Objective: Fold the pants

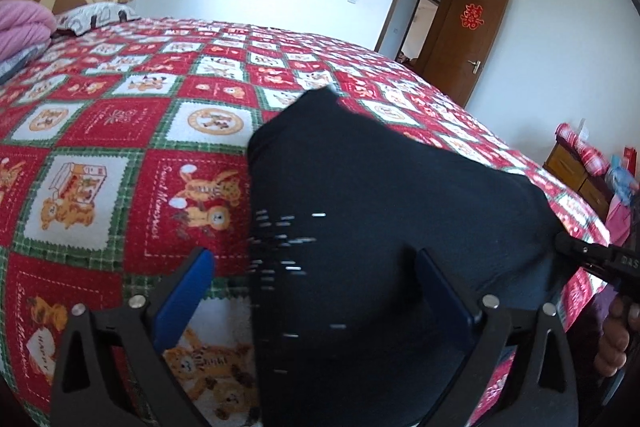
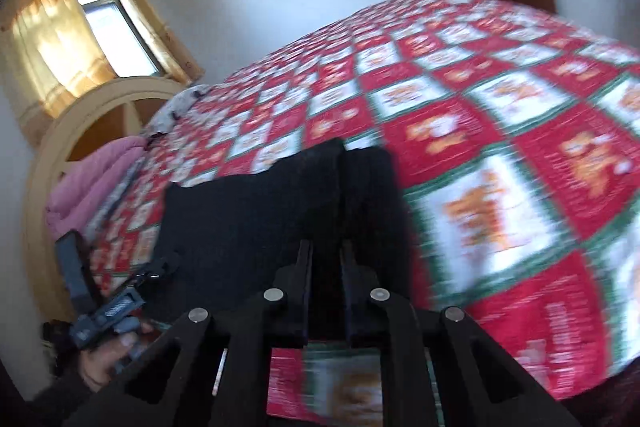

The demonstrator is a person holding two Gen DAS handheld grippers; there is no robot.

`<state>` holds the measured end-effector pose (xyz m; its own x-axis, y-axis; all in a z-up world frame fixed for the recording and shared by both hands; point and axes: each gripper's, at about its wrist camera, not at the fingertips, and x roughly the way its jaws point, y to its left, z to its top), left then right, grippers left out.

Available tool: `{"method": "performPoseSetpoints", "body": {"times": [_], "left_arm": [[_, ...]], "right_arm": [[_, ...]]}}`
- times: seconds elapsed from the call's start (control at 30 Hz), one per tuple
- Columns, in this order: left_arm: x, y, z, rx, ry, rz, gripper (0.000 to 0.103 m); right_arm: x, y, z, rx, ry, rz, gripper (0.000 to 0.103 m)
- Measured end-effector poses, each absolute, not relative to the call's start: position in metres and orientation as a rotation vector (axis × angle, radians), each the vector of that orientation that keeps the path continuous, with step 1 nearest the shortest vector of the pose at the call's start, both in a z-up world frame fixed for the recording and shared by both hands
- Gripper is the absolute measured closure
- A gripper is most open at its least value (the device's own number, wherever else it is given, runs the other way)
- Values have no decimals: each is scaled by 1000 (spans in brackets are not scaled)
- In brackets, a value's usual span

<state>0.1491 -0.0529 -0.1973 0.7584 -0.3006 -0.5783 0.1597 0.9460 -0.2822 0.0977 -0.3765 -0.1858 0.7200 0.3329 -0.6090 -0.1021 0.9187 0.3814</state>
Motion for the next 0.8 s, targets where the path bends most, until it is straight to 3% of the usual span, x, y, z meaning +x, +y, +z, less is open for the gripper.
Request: {"method": "performPoseSetpoints", "body": {"times": [0.17,0.23,0.3,0.4,0.47,0.53,0.8], "left_arm": [[149,-51,-191,-200,648,-239,0],[152,-45,-183,-197,624,-218,0],[160,-37,-172,-190,592,-190,0],[177,-32,-165,-124,571,-128,0],[201,-34,-176,-11,653,-65,0],[217,-29,-192,20,730,-38,0],[200,-8,-189,-149,716,-67,0]], "right_arm": [[113,-386,-213,382,805,242,86],[110,-382,-206,353,785,258,71],[107,-374,-204,317,766,271,63],[104,-367,-201,277,741,258,61],[101,-364,-198,238,704,228,58],[99,-365,-195,217,676,198,46],[103,-378,-195,232,671,129,43]]}}
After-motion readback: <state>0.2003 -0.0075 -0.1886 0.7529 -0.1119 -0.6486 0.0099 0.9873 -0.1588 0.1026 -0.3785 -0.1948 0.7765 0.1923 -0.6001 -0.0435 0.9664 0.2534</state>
